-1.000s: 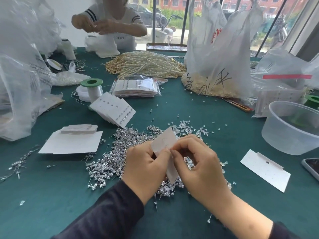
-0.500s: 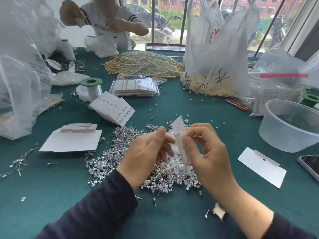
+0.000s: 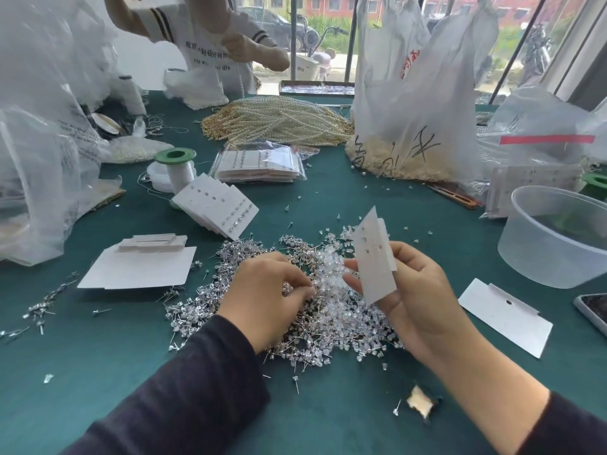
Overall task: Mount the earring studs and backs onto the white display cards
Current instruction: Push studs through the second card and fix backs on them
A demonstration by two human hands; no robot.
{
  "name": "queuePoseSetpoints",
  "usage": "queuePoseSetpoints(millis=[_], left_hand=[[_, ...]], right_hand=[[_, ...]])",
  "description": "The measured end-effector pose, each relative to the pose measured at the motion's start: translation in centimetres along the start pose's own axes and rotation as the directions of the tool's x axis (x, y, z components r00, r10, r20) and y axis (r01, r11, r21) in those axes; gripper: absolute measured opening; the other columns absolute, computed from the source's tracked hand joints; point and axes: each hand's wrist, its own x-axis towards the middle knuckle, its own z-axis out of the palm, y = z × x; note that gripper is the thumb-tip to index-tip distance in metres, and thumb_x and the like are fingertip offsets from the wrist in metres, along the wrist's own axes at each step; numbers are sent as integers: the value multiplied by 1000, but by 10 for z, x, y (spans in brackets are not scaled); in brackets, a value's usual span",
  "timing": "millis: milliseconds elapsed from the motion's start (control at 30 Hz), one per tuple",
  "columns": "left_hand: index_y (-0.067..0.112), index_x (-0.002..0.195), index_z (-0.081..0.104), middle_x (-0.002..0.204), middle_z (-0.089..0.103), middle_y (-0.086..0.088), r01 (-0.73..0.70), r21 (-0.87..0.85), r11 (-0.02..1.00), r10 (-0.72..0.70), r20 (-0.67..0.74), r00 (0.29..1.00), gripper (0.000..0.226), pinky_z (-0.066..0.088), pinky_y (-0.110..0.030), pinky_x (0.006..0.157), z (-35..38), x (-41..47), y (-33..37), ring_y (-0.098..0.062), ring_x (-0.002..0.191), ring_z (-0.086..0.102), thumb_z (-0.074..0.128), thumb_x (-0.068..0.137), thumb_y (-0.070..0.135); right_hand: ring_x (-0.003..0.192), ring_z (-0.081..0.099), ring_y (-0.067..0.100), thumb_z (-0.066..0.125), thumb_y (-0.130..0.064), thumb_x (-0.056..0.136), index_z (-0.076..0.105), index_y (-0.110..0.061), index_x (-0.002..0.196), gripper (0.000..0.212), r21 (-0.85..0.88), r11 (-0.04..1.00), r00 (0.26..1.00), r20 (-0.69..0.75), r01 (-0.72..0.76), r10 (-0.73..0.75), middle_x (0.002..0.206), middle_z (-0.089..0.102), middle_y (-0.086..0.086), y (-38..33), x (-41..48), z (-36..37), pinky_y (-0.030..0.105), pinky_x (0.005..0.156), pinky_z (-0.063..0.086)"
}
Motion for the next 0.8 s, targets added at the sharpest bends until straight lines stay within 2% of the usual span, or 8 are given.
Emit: queuePoseSetpoints(millis=[100, 233, 333, 467, 600, 667, 733, 800], left_hand=[[21, 74, 75, 66, 59, 16, 14, -88, 996, -18, -45, 999, 6, 38, -17, 66, -4, 1, 2, 2, 62, 50, 73, 73, 27], [21, 80, 76, 63, 60, 19, 49, -138, 989, -53, -25, 998, 8, 37, -4, 57, -6, 2, 3, 2, 59, 55, 73, 74, 25], [21, 86, 75, 64, 59, 20, 44, -140, 989, -43, 13, 999, 11, 37, -3, 57, -8, 3, 2, 1, 58, 54, 72, 75, 21], [22, 80, 72, 62, 66, 11, 54, -221, 974, -37, 83, 996, 11, 43, -8, 55, -9, 0, 3, -4, 56, 59, 76, 70, 21], [16, 65, 67, 58, 68, 0, 90, -461, 883, -41, 116, 992, 18, 45, -15, 49, -11, 0, 11, -5, 49, 58, 80, 60, 27], [11, 65, 70, 63, 72, -3, 131, -601, 788, -56, 142, 988, 23, 52, -18, 53, -11, 0, 12, -9, 57, 66, 79, 55, 30], [7, 71, 72, 71, 74, -6, 196, -689, 697, -69, 208, 976, 20, 58, -27, 67, -11, -1, 12, -20, 72, 71, 79, 57, 20], [5, 75, 72, 73, 74, -10, 229, -714, 662, -58, 255, 965, 11, 58, -30, 68, -10, -2, 13, -24, 74, 71, 76, 65, 5]], right_hand=[[81, 69, 29, 62, -9, 65, 61, 0, 96, 32, 83, 992, 995, 48, -95, 91, 78, 72, 11, -2, 0, 1, 39, 68, 59], [81, 69, 31, 60, -7, 65, 59, 2, 104, 40, 138, 973, 980, 104, -185, 171, 81, 70, 19, -3, 0, 1, 38, 66, 59], [78, 69, 31, 59, -7, 65, 59, 3, 106, 42, 152, 964, 972, 131, -217, 198, 81, 69, 21, -3, 2, -1, 38, 65, 59], [79, 68, 31, 60, -7, 64, 59, 4, 107, 44, 168, 960, 968, 153, -224, 199, 91, 65, 23, -3, 4, -1, 38, 66, 59], [83, 68, 32, 59, -5, 68, 58, 5, 108, 41, 157, 957, 954, 217, -243, 206, 93, 65, 25, -3, 1, 2, 38, 67, 59], [85, 66, 33, 58, -4, 71, 55, 7, 113, 43, 131, 962, 949, 243, -240, 203, 98, 62, 29, -2, 1, 3, 37, 68, 59], [83, 66, 31, 58, -3, 72, 53, 8, 116, 46, 109, 967, 943, 271, -229, 192, 97, 63, 27, 0, 0, 3, 35, 67, 59], [81, 66, 28, 57, 0, 73, 50, 10, 118, 47, 104, 969, 943, 277, -222, 186, 97, 63, 23, 1, -1, 3, 33, 64, 58]])
